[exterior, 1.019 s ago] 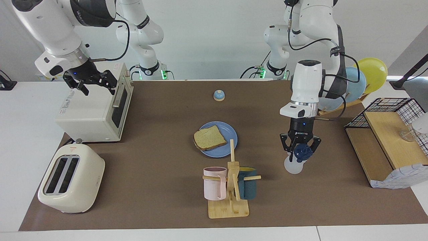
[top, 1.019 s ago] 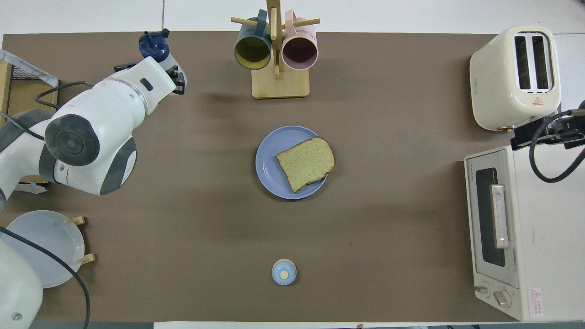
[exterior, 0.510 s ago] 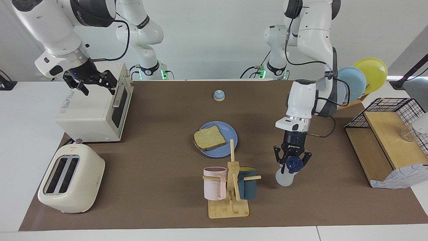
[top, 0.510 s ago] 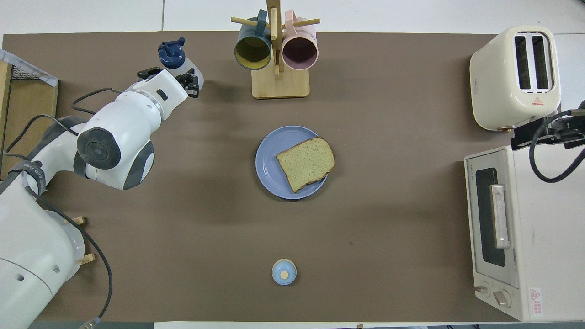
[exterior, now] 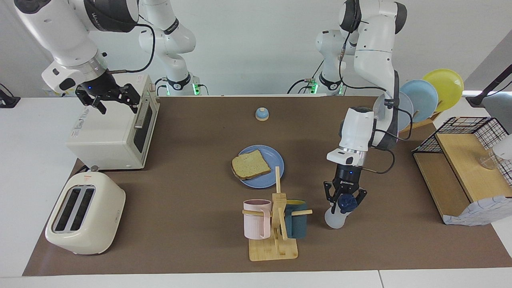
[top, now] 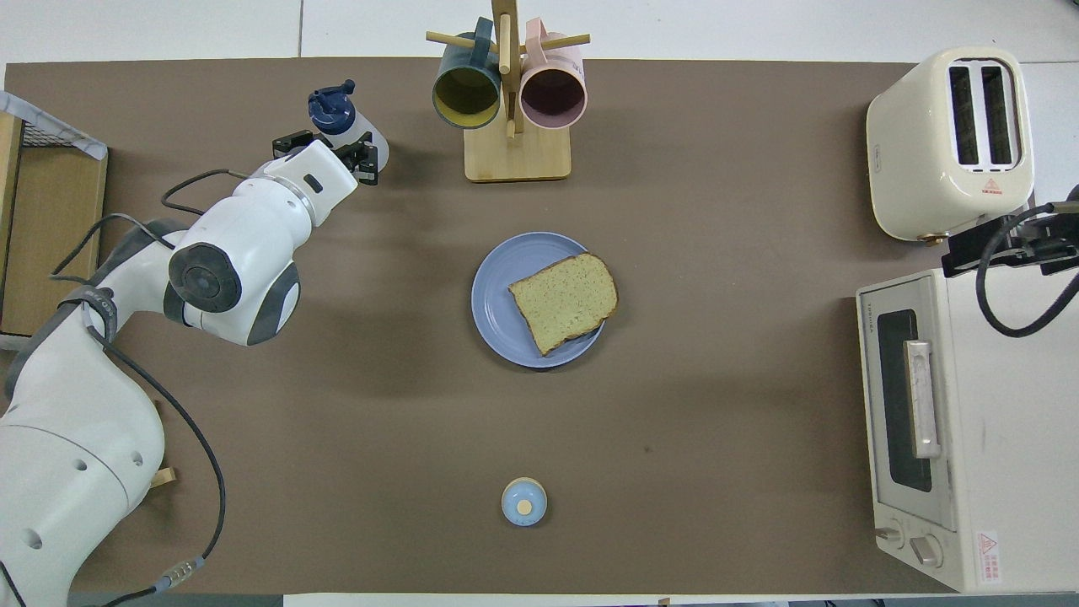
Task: Put bread on plate and add seasoning
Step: 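Lower the bottle onto the table and open the left gripper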
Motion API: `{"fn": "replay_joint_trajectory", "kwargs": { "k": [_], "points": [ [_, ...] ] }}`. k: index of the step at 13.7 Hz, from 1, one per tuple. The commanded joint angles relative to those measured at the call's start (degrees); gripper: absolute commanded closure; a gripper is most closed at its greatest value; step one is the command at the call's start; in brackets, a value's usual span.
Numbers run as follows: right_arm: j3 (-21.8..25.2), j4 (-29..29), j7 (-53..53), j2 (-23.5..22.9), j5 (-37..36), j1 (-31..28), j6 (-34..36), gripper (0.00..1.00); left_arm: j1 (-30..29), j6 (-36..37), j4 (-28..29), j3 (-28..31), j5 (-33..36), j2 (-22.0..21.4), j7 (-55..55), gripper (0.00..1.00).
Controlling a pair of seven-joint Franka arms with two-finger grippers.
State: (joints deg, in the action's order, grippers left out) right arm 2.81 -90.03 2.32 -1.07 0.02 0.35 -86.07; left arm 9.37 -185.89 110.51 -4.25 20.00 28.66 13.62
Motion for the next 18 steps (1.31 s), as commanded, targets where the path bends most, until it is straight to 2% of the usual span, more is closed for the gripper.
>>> {"fn": "replay_joint_trajectory", "kwargs": {
  "k": [1, 5, 12, 16, 17, 18],
  "points": [
    [-0.4, -1.1, 0.8, 1.0, -0.4, -0.4, -0.5, 0.0, -0.5, -1.1, -2.8, -0.1, -0.1, 2.4, -1.0, 1.0],
    [-0.4, -1.1, 0.8, 1.0, -0.4, -0.4, -0.5, 0.0, -0.6, -1.1, -3.8, 0.0, 0.9, 4.0, -1.0, 0.93],
    [-0.4, -1.1, 0.8, 1.0, -0.4, -0.4, -0.5, 0.0, -1.0, -0.5, -3.8, 0.3, 0.9, 4.1, -1.1, 0.6],
    [-0.4, -1.1, 0.8, 1.0, -0.4, -0.4, -0.5, 0.0, -1.0, -0.4, -3.7, 0.4, 1.0, 4.1, -1.1, 0.36],
    [-0.4, -1.1, 0.8, 1.0, -0.4, -0.4, -0.5, 0.0, -1.0, -0.4, -3.7, 0.3, 1.0, 4.1, -1.0, 0.28],
    [-0.4, -1.1, 0.8, 1.0, -0.4, -0.4, -0.5, 0.0, -1.1, -0.4, -3.6, 0.3, 1.0, 4.1, -1.0, 0.15]
  ]
}}
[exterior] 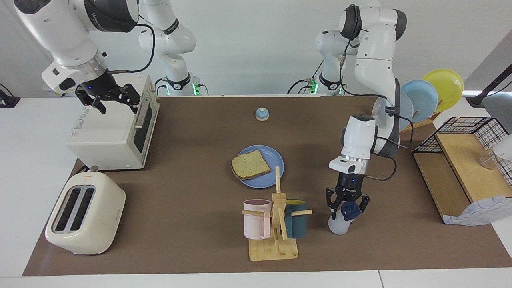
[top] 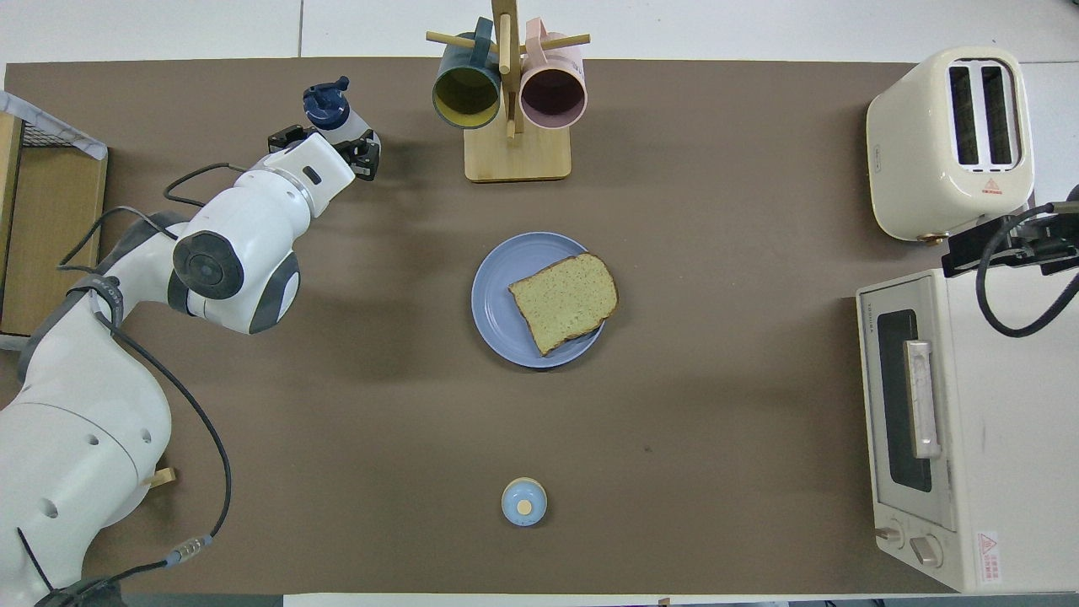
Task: Put bread on plate and add seasoning
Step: 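Lower the bottle onto the table and open the left gripper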
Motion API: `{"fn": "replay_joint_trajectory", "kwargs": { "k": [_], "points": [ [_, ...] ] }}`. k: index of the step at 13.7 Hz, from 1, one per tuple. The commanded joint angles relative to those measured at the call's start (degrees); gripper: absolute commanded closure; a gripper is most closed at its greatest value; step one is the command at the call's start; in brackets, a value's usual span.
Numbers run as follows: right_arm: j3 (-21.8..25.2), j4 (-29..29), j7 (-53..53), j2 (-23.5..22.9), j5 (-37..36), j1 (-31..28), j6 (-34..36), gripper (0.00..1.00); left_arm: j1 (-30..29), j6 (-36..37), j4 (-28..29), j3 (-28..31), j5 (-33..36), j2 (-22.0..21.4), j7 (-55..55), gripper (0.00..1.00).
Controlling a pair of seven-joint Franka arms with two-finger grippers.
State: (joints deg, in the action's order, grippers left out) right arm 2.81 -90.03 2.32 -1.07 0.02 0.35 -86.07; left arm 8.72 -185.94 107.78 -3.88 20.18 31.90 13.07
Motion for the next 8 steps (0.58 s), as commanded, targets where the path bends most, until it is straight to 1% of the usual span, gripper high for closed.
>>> {"fn": "replay_joint_trajectory", "kwargs": {
  "k": [1, 2, 8],
  "points": [
    [-0.4, -1.1, 0.8, 1.0, -0.4, -0.4, -0.5, 0.0, -0.4, -0.3, -0.7, -0.1, 0.7, 0.9, -0.3, 0.04],
    [-0.4, -1.1, 0.8, 1.0, -0.4, -0.4, -0.5, 0.0, -0.4, -0.4, -0.6, -0.1, 0.7, 0.9, -0.2, 0.02],
    [-0.4, -1.1, 0.8, 1.0, -0.4, -0.4, -0.5, 0.0, -0.5, -0.4, -0.5, -0.1, 0.7, 0.9, 0.2, 0.01]
  ]
}}
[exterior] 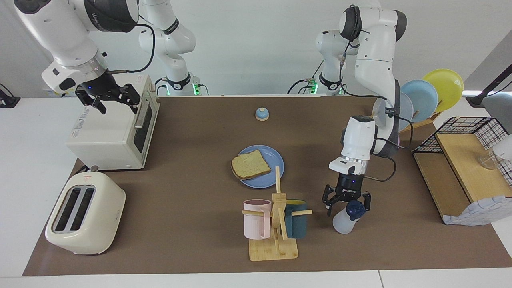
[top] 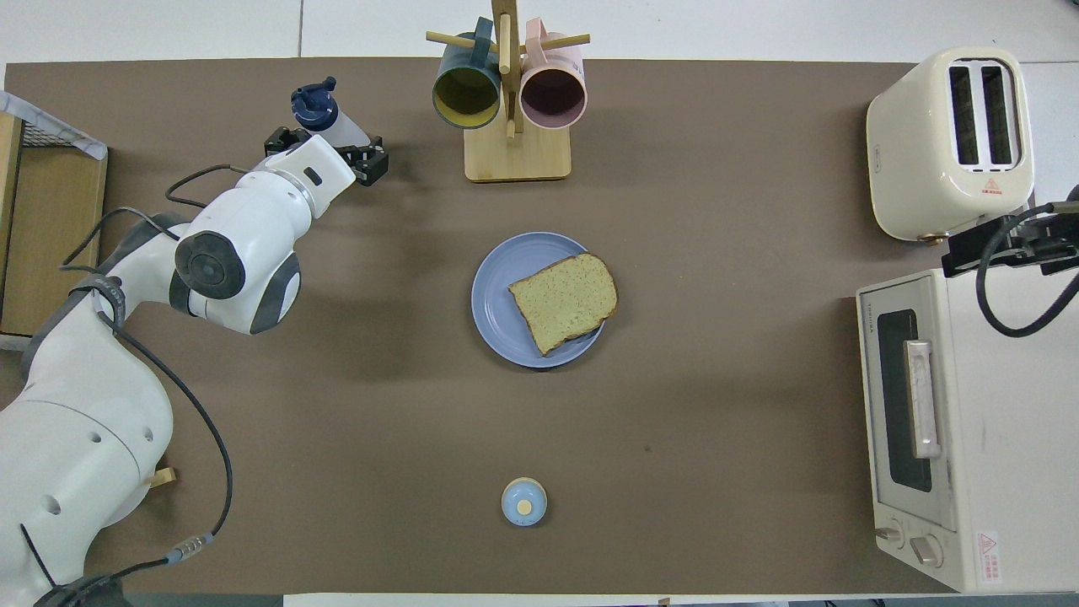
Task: Put bread on plate and add seasoning
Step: 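Lower the bottle onto the table and open the left gripper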
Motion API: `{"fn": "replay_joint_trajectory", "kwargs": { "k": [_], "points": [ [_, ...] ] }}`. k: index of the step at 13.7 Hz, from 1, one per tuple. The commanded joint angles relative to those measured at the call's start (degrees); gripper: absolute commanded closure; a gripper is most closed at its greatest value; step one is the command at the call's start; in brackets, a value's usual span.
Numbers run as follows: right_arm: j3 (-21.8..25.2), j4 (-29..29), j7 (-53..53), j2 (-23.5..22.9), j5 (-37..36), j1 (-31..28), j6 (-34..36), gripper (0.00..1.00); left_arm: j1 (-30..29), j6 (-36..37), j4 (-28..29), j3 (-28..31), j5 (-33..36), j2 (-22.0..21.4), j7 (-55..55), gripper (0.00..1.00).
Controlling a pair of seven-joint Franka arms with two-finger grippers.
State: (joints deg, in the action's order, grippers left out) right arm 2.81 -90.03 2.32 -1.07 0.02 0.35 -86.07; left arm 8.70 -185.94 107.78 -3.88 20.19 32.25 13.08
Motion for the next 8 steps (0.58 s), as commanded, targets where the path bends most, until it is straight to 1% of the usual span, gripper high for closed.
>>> {"fn": "replay_joint_trajectory", "kwargs": {
  "k": [1, 8],
  "points": [
    [-0.4, -1.1, 0.8, 1.0, -0.4, -0.4, -0.5, 0.0, -0.4, -0.4, -0.4, -0.1, 0.7, 0.5, 0.3, 0.01],
    [-0.4, -1.1, 0.8, 1.0, -0.4, -0.4, -0.5, 0.0, -1.1, -0.8, 0.9, -0.1, 0.6, 0.4, 0.5, 0.0]
  ]
}}
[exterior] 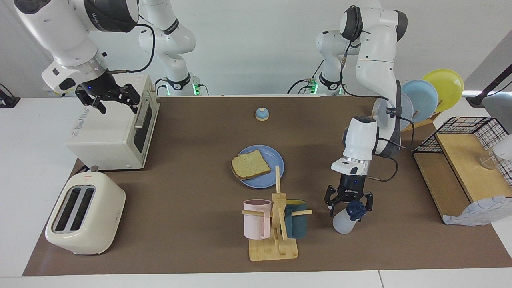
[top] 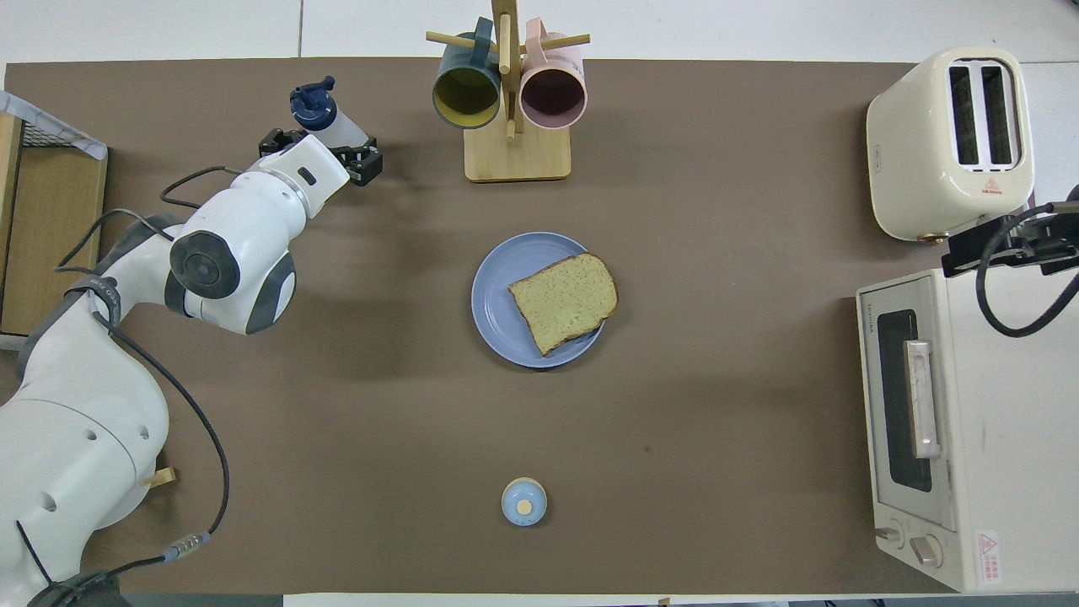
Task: Put bread on plate and add seasoning
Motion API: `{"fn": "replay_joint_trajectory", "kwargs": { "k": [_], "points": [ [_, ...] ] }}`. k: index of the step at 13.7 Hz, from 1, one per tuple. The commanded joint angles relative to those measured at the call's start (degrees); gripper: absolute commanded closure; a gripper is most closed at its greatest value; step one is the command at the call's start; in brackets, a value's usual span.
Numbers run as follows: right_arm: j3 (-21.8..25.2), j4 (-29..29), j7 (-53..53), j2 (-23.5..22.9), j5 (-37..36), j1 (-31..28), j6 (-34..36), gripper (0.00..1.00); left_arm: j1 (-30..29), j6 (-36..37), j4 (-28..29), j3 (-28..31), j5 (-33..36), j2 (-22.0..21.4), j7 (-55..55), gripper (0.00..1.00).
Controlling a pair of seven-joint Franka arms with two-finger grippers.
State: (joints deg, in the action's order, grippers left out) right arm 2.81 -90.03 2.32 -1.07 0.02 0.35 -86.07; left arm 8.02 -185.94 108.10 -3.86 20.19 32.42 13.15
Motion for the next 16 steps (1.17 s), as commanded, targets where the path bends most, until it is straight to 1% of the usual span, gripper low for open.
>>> {"fn": "replay_joint_trajectory", "kwargs": {
  "k": [1, 4, 5, 7, 9, 10, 12, 13, 15, 16],
  "points": [
    [-0.4, -1.1, 0.8, 1.0, -0.4, -0.4, -0.5, 0.0, -0.6, -0.9, 0.9, -0.1, 0.6, 0.1, 0.5, 0.0],
    [-0.4, -1.1, 0.8, 1.0, -0.4, -0.4, -0.5, 0.0, -1.8, -4.0, 4.1, 0.0, 0.6, -0.5, 0.5, 0.0],
    [-0.4, -1.1, 0.8, 1.0, -0.4, -0.4, -0.5, 0.0, -2.7, -4.5, 5.5, 0.0, 0.6, -1.6, 0.4, 0.0],
    [-0.4, -1.1, 0.8, 1.0, -0.4, -0.4, -0.5, 0.0, -2.9, -4.5, 10.5, -0.1, 0.6, -5.9, 0.4, 0.0],
    [-0.4, -1.1, 0.8, 1.0, -0.4, -0.4, -0.5, 0.0, -2.8, -4.4, 18.5, -0.1, 0.6, -12.3, 0.5, 0.0],
    [-0.4, -1.1, 0.8, 1.0, -0.4, -0.4, -0.5, 0.0, -2.1, -3.9, 22.5, -0.1, 0.7, -15.3, 0.9, 0.0],
    [-0.4, -1.1, 0.8, 1.0, -0.4, -0.4, -0.5, 0.0, 1.0, -2.9, 27.6, -0.1, 0.6, -19.7, 5.1, 0.0],
    [-0.4, -1.1, 0.8, 1.0, -0.4, -0.4, -0.5, 0.0, 3.5, 0.2, 28.2, -0.1, 0.6, -22.0, 8.3, 0.0],
    [-0.4, -1.1, 0.8, 1.0, -0.4, -0.4, -0.5, 0.0, 9.3, 13.3, 27.0, -0.1, 0.6, -27.1, 17.0, 0.0],
    [-0.4, -1.1, 0.8, 1.1, -0.4, -0.4, -0.5, 0.0, 12.2, 19.1, 25.1, -0.1, 0.6, -28.9, 21.2, 0.0]
  ]
}}
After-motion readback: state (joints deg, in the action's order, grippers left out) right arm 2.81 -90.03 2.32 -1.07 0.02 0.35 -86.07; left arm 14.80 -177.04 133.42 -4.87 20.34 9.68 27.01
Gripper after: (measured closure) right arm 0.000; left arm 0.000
